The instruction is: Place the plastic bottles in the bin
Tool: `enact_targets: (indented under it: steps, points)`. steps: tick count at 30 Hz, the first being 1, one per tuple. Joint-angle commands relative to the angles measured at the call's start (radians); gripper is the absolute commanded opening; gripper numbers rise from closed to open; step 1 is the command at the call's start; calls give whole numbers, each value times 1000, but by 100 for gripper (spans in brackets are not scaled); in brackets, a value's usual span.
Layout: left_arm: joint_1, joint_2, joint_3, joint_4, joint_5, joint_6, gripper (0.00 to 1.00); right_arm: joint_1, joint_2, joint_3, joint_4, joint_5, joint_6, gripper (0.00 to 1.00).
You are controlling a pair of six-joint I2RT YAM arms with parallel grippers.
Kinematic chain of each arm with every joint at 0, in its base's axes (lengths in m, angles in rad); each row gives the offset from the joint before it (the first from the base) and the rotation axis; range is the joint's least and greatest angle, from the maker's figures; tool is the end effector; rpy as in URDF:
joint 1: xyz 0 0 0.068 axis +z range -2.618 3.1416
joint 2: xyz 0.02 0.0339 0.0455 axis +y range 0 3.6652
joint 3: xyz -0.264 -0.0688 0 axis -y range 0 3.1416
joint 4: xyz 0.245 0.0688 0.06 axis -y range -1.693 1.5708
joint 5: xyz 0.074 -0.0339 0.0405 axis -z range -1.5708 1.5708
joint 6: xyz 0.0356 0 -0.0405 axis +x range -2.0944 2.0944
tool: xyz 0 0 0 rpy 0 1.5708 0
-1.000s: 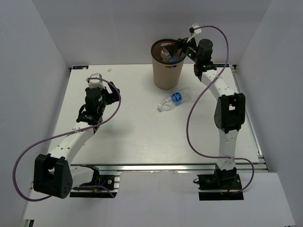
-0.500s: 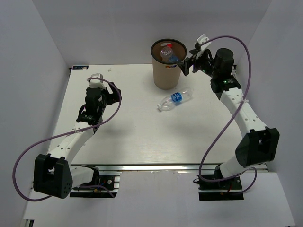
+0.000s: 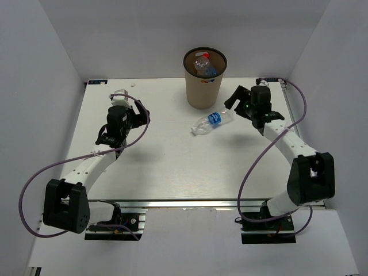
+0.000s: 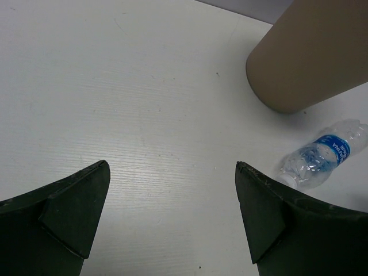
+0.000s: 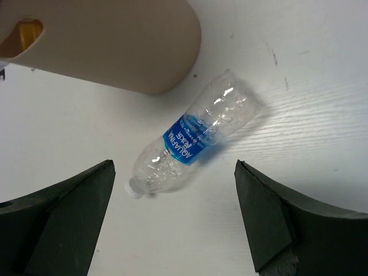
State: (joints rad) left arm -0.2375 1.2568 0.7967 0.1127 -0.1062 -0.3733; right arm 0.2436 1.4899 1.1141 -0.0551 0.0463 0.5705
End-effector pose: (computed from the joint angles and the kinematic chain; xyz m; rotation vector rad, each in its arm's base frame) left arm 0.2803 -0.0640 0.2723 -0.2024 1.9177 -0.3087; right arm 0.3383 0.0824 0.2968 0.3606 2.0008 0.4726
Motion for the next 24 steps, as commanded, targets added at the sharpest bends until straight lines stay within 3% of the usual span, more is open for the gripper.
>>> enact_targets:
  steps: [1,10,16,24]
  points:
    - [7,12,41,-5,11,-19,98,2,65,21,73,-14,213,89]
    - [10,-2,35,2,30,-19,98,2,320,113,78,-19,379,89]
    - [10,3,33,5,37,-18,98,5,440,191,72,-68,416,89]
    - [12,12,33,8,43,-21,98,6,561,256,23,-16,460,89]
